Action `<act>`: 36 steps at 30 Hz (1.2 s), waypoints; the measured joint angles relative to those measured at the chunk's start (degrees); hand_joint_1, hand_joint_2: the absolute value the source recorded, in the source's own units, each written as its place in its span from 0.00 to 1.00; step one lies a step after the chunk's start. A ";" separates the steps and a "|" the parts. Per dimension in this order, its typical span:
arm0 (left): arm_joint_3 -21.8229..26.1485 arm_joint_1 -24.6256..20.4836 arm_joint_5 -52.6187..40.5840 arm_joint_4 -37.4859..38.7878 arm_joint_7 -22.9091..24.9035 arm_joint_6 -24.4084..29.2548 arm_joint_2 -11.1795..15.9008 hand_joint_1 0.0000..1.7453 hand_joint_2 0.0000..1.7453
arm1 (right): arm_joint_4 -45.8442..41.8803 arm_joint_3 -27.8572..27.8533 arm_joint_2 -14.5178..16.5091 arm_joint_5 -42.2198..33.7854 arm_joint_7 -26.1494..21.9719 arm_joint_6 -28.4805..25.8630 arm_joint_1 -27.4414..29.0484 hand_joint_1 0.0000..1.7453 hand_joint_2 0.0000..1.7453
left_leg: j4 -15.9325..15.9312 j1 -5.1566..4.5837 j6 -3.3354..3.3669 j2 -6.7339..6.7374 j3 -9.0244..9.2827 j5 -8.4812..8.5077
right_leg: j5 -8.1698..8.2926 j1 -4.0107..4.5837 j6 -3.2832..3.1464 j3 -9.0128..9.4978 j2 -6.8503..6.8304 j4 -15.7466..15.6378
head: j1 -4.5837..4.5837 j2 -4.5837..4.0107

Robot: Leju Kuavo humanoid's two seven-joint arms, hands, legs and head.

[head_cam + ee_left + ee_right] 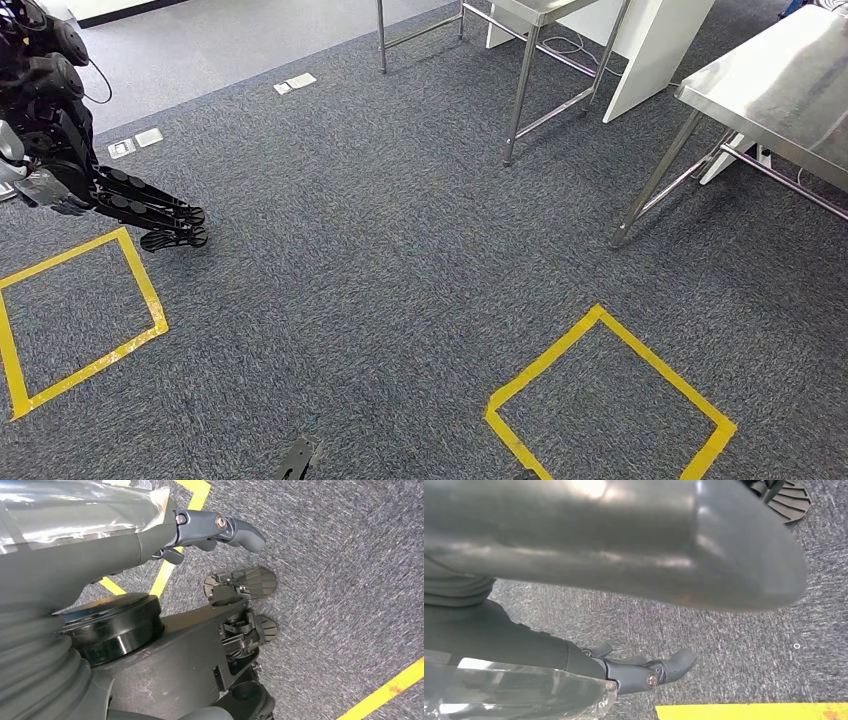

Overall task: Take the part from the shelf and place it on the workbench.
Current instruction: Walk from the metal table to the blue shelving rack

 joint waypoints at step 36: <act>0.10 0.15 0.13 0.29 0.19 -0.04 -0.05 0.00 1.00 | 0.00 -0.44 -0.01 2.32 1.11 0.74 0.17 0.00 0.00 | 0.02 0.00 0.00 0.00 -0.02 0.00 | 0.00 0.00 0.00 0.14 0.00 0.03 | 0.00 0.00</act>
